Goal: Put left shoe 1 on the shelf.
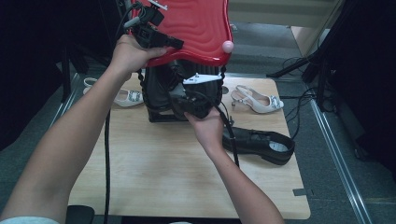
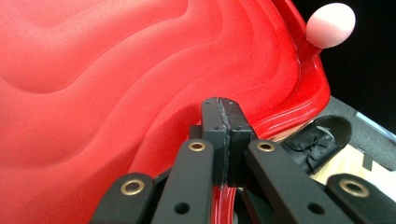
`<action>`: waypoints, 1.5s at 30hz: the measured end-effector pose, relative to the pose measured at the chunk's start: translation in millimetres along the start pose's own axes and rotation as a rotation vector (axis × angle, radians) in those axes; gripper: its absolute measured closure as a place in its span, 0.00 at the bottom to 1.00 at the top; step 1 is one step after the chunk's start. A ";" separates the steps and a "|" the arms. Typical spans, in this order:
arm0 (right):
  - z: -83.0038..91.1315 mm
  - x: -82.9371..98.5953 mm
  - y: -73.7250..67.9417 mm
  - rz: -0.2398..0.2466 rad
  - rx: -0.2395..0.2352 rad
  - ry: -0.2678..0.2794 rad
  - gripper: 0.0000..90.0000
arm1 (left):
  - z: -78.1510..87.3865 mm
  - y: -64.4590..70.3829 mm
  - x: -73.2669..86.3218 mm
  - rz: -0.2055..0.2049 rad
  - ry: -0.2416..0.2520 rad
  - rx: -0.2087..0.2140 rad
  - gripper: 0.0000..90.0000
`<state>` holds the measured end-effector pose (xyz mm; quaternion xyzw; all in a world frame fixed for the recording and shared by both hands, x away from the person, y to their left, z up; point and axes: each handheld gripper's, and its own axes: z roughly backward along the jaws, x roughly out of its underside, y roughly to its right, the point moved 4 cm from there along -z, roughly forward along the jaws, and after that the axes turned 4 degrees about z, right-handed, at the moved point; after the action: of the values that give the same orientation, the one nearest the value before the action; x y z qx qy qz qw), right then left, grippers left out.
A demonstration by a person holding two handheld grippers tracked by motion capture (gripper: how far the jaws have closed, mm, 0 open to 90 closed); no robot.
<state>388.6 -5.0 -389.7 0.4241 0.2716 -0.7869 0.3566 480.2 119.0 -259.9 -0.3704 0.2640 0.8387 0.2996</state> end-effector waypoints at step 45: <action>-5.9 58.8 25.9 -0.031 -0.014 -0.142 1.00 | 0.3 -3.6 -2.0 0.033 -0.021 0.028 1.00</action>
<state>389.3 -35.7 -446.5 0.3604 0.2576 -0.8186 0.3656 483.6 121.1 -259.0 -0.3527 0.2788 0.8436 0.2937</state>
